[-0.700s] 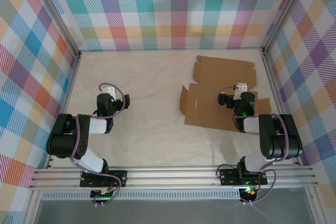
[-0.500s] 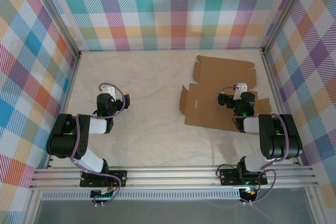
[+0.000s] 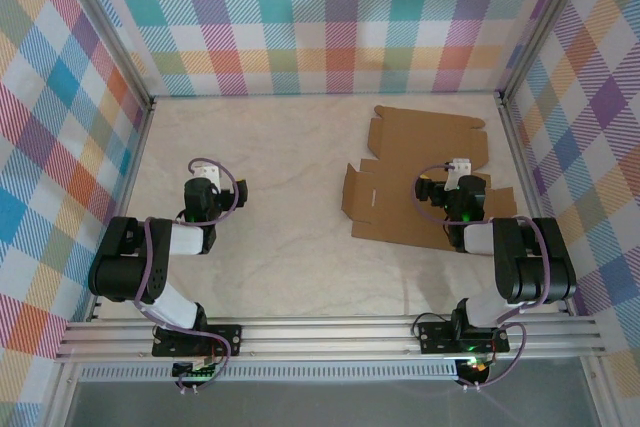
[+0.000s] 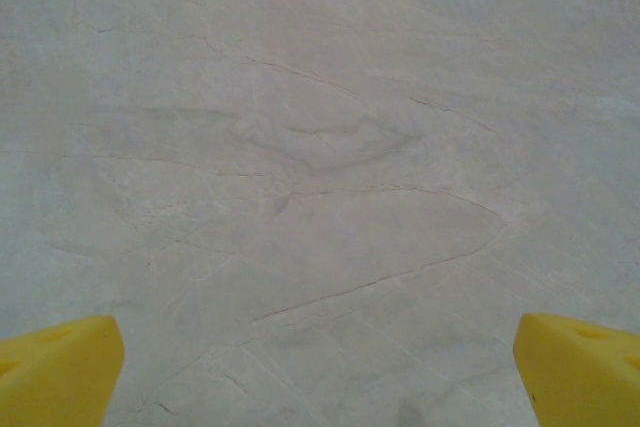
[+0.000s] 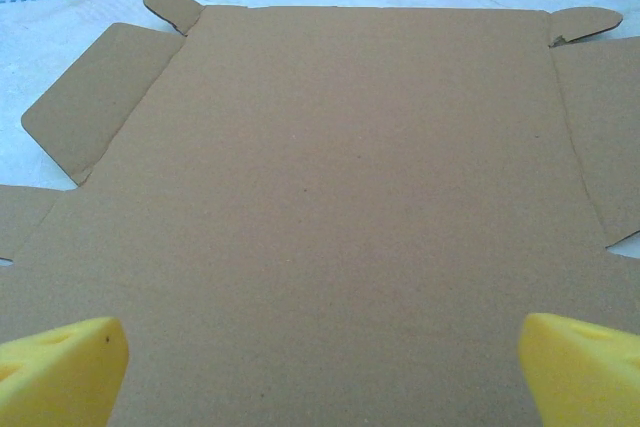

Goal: Fold the paper box

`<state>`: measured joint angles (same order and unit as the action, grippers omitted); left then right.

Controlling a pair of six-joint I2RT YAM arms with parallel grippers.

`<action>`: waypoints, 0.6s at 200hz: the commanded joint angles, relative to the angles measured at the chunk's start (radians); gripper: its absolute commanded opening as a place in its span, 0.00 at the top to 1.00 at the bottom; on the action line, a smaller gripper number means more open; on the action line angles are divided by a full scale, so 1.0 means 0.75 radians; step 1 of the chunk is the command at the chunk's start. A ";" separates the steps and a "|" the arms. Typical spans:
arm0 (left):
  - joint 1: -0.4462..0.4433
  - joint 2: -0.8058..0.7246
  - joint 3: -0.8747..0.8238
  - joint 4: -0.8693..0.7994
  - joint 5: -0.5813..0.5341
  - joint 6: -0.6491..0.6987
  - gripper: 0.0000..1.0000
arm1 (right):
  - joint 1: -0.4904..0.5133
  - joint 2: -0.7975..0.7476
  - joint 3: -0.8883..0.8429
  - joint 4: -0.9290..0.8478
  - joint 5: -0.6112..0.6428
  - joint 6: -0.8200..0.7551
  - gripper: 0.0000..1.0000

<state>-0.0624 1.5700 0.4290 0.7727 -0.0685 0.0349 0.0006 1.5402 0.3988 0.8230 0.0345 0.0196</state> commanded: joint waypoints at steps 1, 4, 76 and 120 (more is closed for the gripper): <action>-0.020 -0.093 0.050 -0.127 -0.029 0.011 0.00 | 0.005 -0.022 -0.008 0.045 -0.001 0.020 0.00; -0.024 -0.113 0.065 -0.167 -0.038 0.014 0.00 | 0.005 -0.031 -0.008 0.036 -0.001 0.022 0.00; -0.396 -0.385 0.346 -0.767 -0.191 -0.120 0.00 | 0.003 -0.395 0.057 -0.437 -0.014 0.107 0.00; -0.677 -0.093 0.643 -0.944 -0.055 -0.454 0.00 | 0.002 -0.541 0.110 -0.710 -0.084 0.222 0.00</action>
<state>-0.4931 1.3857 0.8062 0.2134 -0.1741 -0.1329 0.0002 1.1732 0.4351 0.4480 0.0120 0.1162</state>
